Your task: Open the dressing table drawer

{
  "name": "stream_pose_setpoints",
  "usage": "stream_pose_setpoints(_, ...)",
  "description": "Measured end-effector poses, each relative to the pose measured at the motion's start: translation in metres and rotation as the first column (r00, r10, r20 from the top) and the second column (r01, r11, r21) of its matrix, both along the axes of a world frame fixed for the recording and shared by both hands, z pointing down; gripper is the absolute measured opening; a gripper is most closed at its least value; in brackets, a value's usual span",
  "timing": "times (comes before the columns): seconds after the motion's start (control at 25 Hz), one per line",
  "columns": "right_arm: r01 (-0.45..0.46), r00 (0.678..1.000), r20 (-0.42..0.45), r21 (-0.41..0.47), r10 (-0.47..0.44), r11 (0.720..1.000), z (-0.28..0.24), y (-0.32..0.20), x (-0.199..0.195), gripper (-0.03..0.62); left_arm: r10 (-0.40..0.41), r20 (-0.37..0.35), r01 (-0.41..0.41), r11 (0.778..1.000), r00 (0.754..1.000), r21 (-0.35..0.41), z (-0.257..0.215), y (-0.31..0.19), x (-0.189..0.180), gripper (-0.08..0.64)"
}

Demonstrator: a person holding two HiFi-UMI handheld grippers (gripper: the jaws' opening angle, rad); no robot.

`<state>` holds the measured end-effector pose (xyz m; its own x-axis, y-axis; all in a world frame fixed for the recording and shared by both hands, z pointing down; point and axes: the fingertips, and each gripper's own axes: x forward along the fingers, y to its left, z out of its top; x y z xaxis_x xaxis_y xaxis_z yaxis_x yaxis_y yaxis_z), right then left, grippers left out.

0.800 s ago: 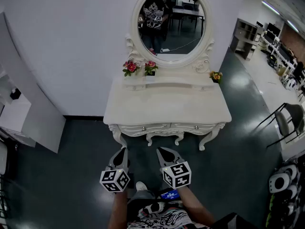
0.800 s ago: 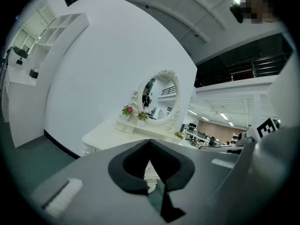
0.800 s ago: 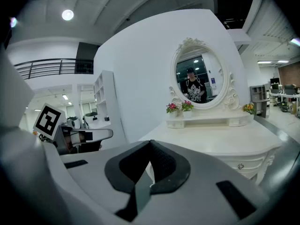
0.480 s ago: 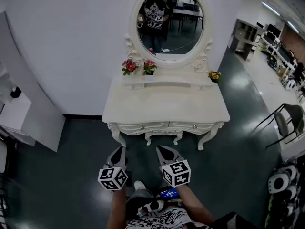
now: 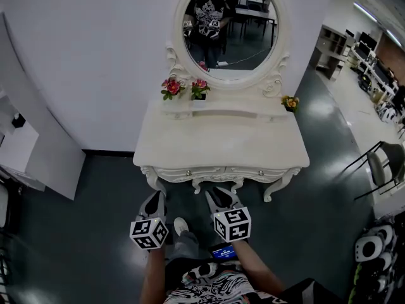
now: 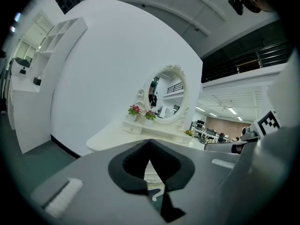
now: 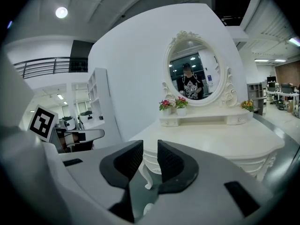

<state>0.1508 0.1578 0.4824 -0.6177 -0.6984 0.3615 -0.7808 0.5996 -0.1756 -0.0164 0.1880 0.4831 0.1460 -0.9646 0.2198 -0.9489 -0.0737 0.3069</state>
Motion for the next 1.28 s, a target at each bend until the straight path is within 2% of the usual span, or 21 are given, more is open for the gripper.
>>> stream_pose_setpoints(0.2,-0.005,1.000,-0.012,-0.018,0.004,1.000,0.018,-0.067,-0.030,0.114,0.020,0.008,-0.020,1.000,1.000,-0.015,0.016,-0.070,-0.022,0.002)
stream_pose_setpoints(0.44,-0.042,0.998,-0.056,-0.072,0.038,0.997,0.050,-0.192,-0.083,0.117,0.071,0.017,-0.069,0.995,0.997,-0.072,0.042,-0.205,-0.072,0.002)
stream_pose_setpoints(0.64,-0.089,0.992,-0.097,-0.139,0.076,0.986,0.074,-0.282,-0.128,0.119,0.166,0.052,-0.157,0.977,0.985,-0.142,0.063,-0.305,-0.100,0.002)
stream_pose_setpoints(0.76,-0.102,0.989,-0.121,-0.167,0.082,0.981,0.091,-0.331,-0.154,0.124,0.201,0.042,-0.191,0.965,0.979,-0.182,0.082,-0.351,-0.113,0.002)
stream_pose_setpoints(1.0,-0.137,0.980,-0.169,-0.218,0.101,0.966,0.130,-0.400,-0.187,0.132,0.251,-0.007,-0.245,0.941,0.968,-0.234,0.115,-0.404,-0.129,0.002)
stream_pose_setpoints(1.28,-0.152,0.975,-0.197,-0.244,0.104,0.958,0.156,-0.425,-0.210,0.146,0.287,-0.052,-0.290,0.921,0.957,-0.258,0.136,-0.425,-0.134,0.002)
